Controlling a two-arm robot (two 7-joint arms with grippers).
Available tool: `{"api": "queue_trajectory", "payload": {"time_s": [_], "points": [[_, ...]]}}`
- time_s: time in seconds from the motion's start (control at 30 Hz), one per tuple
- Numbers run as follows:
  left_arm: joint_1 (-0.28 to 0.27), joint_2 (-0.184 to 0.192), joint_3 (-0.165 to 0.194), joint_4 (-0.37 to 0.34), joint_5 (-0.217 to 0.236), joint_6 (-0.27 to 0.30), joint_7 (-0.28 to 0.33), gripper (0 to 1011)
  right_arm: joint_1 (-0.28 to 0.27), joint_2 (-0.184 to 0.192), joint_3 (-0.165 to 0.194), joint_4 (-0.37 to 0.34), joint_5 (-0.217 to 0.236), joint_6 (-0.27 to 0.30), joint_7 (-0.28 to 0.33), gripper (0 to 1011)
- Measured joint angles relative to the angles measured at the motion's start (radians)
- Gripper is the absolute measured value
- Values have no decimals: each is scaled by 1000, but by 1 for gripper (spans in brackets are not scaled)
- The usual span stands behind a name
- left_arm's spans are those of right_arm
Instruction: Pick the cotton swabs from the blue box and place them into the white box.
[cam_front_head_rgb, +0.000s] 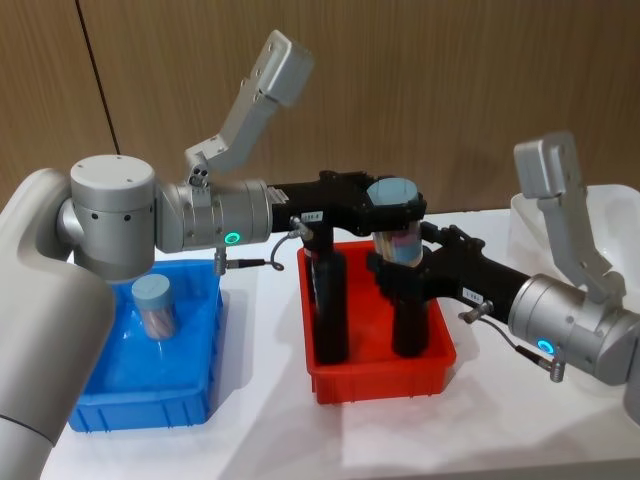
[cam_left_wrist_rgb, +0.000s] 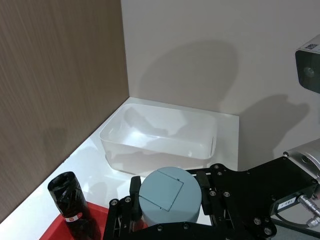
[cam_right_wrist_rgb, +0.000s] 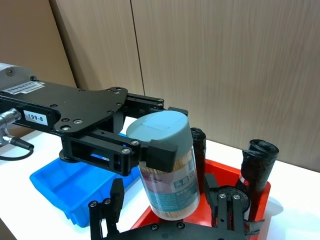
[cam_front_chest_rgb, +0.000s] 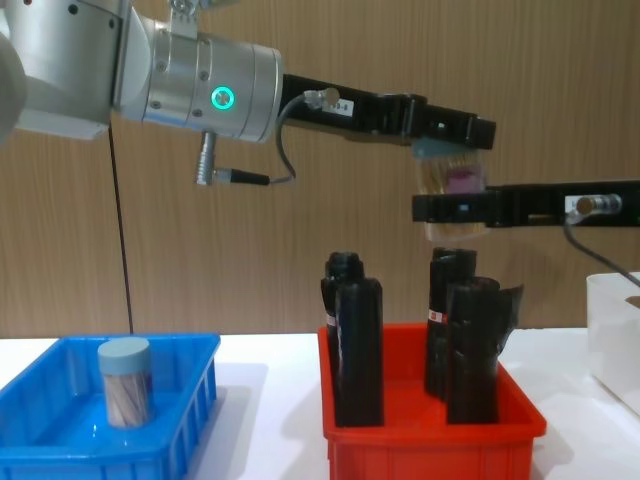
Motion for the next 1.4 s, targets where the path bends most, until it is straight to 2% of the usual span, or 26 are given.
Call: {"api": "queue_trajectory", "payload": {"time_s": [0.13,0.23,0.6,0.83,0.9,0.93,1.03,1.1,1.17,1.23,1.4], "points": [[0,0,0,0,0,0,0,670,7,-5,-5,5,-1,1,3,1003],[0,0,0,0,0,0,0,670,11,-7,-7,7,-3,1,3,956],[0,0,0,0,0,0,0,670,22,-15,-15,18,-7,-2,-5,636],[0,0,0,0,0,0,1,672,27,-17,-17,23,-7,-5,-12,621],[0,0,1,0,0,0,1,762,29,-18,-17,23,-7,-7,-16,621],[0,0,1,0,0,0,1,762,29,-18,-17,23,-7,-7,-16,621],[0,0,1,0,0,0,0,873,31,-18,-17,23,-6,-10,-19,621],[0,0,1,0,0,0,0,899,32,-18,-18,24,-5,-11,-20,621],[0,0,1,0,0,0,0,967,32,-18,-18,24,-4,-12,-22,621],[0,0,0,0,0,0,0,1004,34,-18,-18,24,-3,-13,-24,621],[0,0,0,0,0,0,0,1004,36,-18,-18,26,-2,-14,-26,621]]}}
